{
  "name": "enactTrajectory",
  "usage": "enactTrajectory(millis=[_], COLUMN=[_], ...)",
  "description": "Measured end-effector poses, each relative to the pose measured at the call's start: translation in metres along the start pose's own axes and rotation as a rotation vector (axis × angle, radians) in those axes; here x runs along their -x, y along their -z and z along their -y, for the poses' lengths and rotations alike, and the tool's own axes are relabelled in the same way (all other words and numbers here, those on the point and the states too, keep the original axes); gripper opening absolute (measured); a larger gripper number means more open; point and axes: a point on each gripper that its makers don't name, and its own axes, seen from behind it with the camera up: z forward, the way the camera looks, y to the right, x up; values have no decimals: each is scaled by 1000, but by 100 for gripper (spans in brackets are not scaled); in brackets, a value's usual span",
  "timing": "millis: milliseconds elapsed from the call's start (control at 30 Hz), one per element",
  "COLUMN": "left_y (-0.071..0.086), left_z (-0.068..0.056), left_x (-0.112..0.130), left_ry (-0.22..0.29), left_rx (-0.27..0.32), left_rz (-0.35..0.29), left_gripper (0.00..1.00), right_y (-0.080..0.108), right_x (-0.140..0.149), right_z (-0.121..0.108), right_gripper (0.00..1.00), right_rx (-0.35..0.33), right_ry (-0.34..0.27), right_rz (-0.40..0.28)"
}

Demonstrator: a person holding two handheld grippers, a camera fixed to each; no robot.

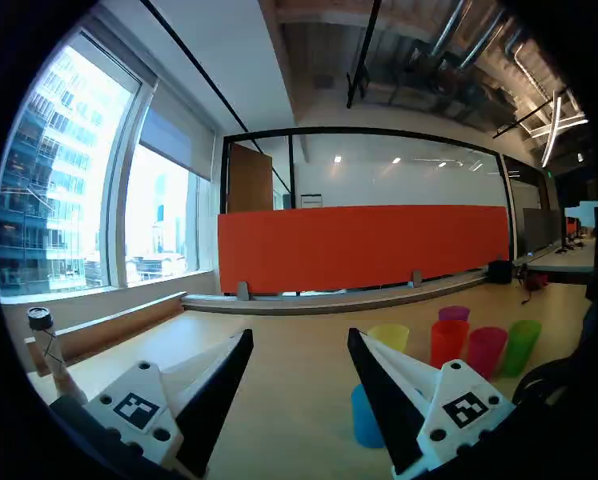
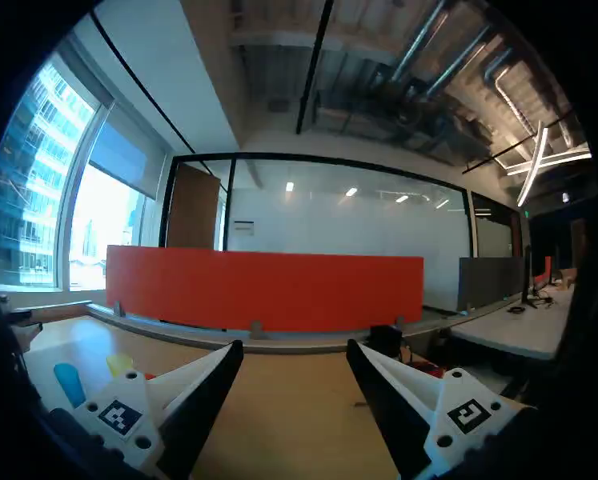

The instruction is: Pour water

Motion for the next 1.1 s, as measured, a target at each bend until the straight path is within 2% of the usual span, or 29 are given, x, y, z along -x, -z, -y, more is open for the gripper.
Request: enactTrajectory(millis=[600,1000,1100], left_y=[-11,-17,-17], left_z=[3,0,0], left_x=[18,32,31], left_ry=[34,36,37], left_rx=[4,14,15], left_rz=[9,67,65], left_gripper=[87,87,87], right_y=[2,1,1], right_x=[-6,0,0], right_z=[-7,-3,-3], right_gripper=[100,100,100], right_rx=[15,7,6], right_ry=[15,16,16], right_rz=[1,10,10])
